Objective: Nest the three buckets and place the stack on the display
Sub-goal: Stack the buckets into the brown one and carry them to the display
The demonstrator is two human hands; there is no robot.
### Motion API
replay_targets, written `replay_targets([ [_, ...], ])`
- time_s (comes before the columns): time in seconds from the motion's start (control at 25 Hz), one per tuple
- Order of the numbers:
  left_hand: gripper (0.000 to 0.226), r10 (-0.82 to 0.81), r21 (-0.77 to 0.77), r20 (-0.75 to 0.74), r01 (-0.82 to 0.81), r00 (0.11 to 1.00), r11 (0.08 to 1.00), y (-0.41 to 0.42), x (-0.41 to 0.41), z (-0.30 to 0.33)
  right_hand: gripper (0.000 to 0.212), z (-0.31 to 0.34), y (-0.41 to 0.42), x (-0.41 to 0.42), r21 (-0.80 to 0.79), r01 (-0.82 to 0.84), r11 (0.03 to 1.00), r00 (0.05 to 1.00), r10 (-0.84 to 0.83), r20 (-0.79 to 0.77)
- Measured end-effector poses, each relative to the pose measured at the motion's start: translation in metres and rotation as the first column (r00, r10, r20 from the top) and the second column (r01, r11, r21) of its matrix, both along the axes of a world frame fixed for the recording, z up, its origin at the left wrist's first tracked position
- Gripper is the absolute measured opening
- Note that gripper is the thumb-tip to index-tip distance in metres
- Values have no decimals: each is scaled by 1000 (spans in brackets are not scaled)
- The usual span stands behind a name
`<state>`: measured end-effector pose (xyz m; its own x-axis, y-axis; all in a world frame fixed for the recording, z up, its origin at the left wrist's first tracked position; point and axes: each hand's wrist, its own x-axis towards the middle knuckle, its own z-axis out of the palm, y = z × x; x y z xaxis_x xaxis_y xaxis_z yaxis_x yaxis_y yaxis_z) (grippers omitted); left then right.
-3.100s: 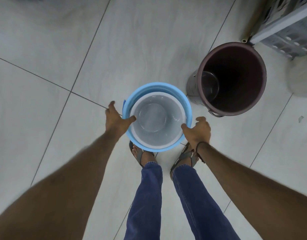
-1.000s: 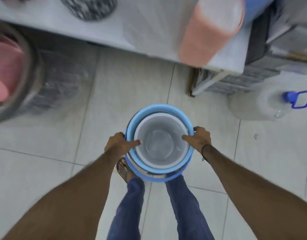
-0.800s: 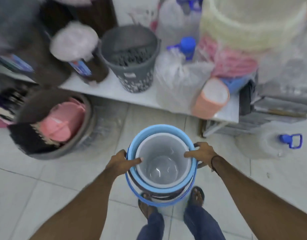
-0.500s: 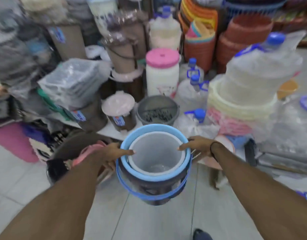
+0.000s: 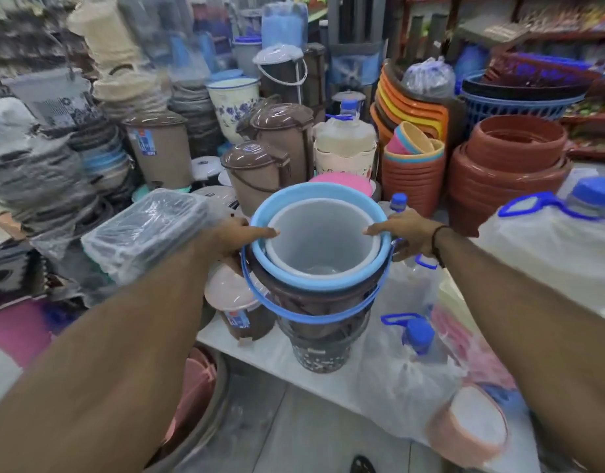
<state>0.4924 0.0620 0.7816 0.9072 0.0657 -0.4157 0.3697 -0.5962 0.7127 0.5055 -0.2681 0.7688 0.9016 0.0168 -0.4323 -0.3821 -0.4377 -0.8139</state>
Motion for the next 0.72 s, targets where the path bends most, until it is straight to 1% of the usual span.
replay_targets([
  [0.04, 66, 1, 3, -21, 0, 1000, 1000, -3, 15, -12, 37, -12, -4, 16, -8, -4, 1000, 1000, 3, -17],
  [0.12, 61, 15, 15, -51, -14, 999, 1000, -9, 46, -45, 43, -41, -13, 46, -17, -22, 1000, 998, 21, -66],
  [0.2, 60, 43, 57, -90, -38, 995, 998, -13, 68, -85, 43, -76, -17, 66, -27, -38, 999, 992, 34, -124],
  [0.32, 67, 54, 114, -192, -32, 980, 993, -17, 82, -148, 39, -133, -13, 81, -39, -68, 997, 973, 58, -226],
  [0.36, 66, 63, 129, -223, -34, 973, 991, -17, 83, -166, 41, -153, -11, 85, -55, -77, 996, 965, 60, -254],
  [0.44, 63, 65, 195, -222, -21, 973, 981, -18, 84, -198, 42, -183, -4, 91, -93, -77, 993, 961, 49, -272],
  [0.52, 69, 34, 299, -205, 29, 978, 954, -16, 87, -229, 44, -208, 5, 100, -148, -127, 981, 967, 89, -239],
  [0.56, 71, 16, 341, -208, 57, 978, 939, -16, 89, -239, 46, -219, 9, 104, -220, -181, 958, 967, 133, -215],
  [0.64, 66, 0, 344, -209, 74, 978, 936, -15, 94, -246, 51, -228, 14, 113, -355, -243, 903, 964, 185, -190],
  [0.72, 57, -65, 345, -220, 140, 973, 928, -15, 99, -240, 62, -225, 17, 122, -452, -257, 854, 964, 194, -182],
])
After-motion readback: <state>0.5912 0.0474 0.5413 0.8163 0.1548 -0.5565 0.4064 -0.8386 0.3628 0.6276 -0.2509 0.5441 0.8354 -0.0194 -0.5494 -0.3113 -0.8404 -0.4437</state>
